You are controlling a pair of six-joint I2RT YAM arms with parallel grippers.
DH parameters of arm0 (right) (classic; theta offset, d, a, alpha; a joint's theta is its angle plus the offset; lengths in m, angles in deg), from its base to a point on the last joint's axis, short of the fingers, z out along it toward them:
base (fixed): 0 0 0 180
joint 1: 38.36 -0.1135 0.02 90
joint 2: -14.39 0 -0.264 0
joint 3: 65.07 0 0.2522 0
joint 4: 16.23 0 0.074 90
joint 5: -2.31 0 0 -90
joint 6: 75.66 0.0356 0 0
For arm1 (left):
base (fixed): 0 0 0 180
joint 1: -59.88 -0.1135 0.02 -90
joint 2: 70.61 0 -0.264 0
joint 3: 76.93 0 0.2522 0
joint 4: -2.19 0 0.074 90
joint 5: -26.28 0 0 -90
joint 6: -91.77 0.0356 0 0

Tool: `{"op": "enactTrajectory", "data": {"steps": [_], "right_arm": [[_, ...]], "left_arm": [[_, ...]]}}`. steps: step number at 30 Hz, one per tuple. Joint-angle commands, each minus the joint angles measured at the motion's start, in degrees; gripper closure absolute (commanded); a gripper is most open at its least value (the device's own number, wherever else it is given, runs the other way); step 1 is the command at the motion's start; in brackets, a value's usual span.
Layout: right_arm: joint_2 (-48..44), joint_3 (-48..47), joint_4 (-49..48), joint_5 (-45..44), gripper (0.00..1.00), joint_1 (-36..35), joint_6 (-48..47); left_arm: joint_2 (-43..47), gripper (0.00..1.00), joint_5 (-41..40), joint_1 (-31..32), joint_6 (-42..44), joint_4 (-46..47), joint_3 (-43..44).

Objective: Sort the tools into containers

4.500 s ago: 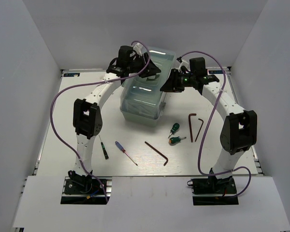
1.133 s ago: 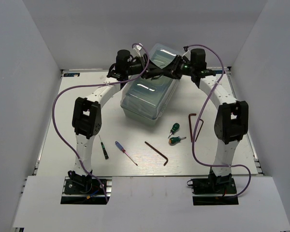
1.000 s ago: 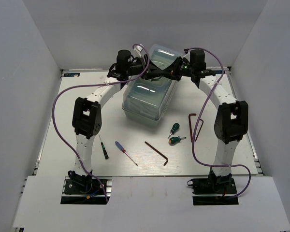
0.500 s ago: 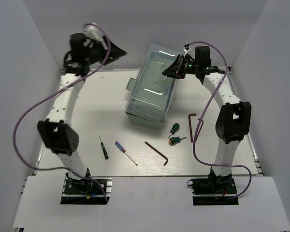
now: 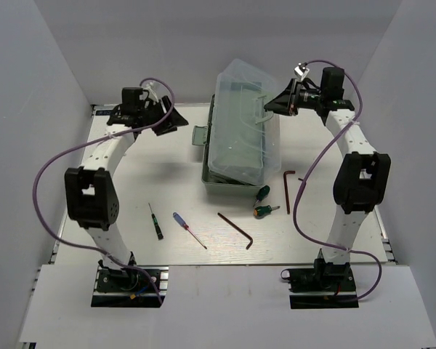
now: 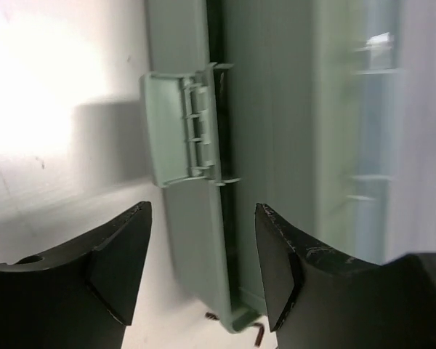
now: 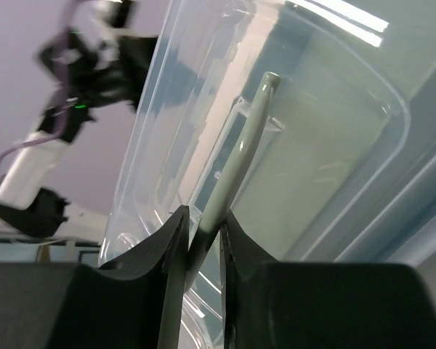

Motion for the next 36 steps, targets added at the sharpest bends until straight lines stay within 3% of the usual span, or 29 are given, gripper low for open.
{"op": "enactTrajectory", "data": {"steps": [1,2,9,20,26,31,36], "right_arm": [[-3.38,0.43,-31.18,16.15,1.00,1.48,10.17],[-2.93,0.43,-35.74,17.64,1.00,1.49,13.85],[-1.52,-0.97,-37.98,21.61,1.00,2.19,16.70],[-0.91,-0.09,-38.95,21.18,1.00,2.37,17.32],[0.50,-0.18,-39.48,19.95,1.00,4.02,17.84],[1.99,-0.44,-39.04,18.89,1.00,4.13,17.67],[2.96,-0.44,-36.93,17.93,1.00,4.04,16.53]], "left_arm": [[-1.00,0.31,3.06,1.40,4.46,-2.06,1.64],[-1.62,0.31,2.19,1.41,4.99,-2.76,1.64],[-5.23,0.29,2.53,1.41,3.95,1.36,-1.08],[-10.59,0.27,2.09,2.46,3.33,2.07,-0.47],[-9.11,0.27,3.75,2.46,4.38,2.85,-5.56],[-7.78,0.34,8.06,2.98,3.85,7.07,-10.48],[-7.78,0.47,10.18,2.99,-0.27,12.61,-13.04]]}}
